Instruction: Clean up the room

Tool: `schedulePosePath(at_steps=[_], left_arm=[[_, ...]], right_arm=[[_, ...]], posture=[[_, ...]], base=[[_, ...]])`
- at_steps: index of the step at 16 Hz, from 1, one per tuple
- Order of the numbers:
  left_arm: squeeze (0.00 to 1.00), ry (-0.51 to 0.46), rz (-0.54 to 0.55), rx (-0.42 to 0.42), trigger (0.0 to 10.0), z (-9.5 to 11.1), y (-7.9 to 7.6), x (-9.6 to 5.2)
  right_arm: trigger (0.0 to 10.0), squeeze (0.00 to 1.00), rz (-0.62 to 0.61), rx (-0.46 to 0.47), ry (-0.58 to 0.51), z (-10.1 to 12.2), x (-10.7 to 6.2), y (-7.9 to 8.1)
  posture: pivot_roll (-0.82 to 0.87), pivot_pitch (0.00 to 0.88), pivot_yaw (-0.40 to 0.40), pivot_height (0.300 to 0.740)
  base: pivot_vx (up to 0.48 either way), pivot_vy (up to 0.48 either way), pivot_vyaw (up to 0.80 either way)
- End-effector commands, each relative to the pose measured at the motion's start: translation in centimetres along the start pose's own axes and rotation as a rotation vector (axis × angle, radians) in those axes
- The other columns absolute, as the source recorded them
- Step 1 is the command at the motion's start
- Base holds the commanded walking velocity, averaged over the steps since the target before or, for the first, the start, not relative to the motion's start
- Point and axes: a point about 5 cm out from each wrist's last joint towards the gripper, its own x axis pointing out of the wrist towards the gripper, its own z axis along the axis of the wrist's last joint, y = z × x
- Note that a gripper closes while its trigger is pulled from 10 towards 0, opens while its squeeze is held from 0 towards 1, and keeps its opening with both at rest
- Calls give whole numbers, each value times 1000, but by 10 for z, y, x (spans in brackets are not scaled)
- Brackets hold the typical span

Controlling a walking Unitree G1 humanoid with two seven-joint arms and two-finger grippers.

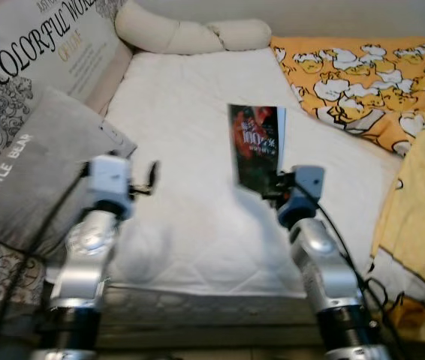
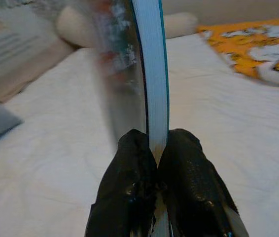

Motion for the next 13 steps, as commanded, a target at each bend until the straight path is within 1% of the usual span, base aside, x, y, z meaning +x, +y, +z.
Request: schedulePosePath(at_steps=[1,7,9,12,13], left_arm=[[0,3,9,15,10000,1,7,0],[0,5,11,12,10000,2,6,1],[0,9,15,13,10000,1,6,-1],[0,14,22,14,10000,0,6,-4],[0,13,24,28,10000,0,6,-4]], right_arm=[[10000,0,-13,10,-44,9,1,-1],[10000,0,-6,6,-35,8,1,-2],[10000,0,7,6,-28,7,1,0],[10000,0,71,5,-16,6,1,6],[10000,0,91,-49,-6,6,2,8]], posture=[[54,0,26,740],[59,0,18,740],[65,0,11,740],[67,0,6,740],[67,0,6,740]], base=[[0,409,-800],[0,401,-800],[0,0,-800],[0,0,0],[0,0,0]])
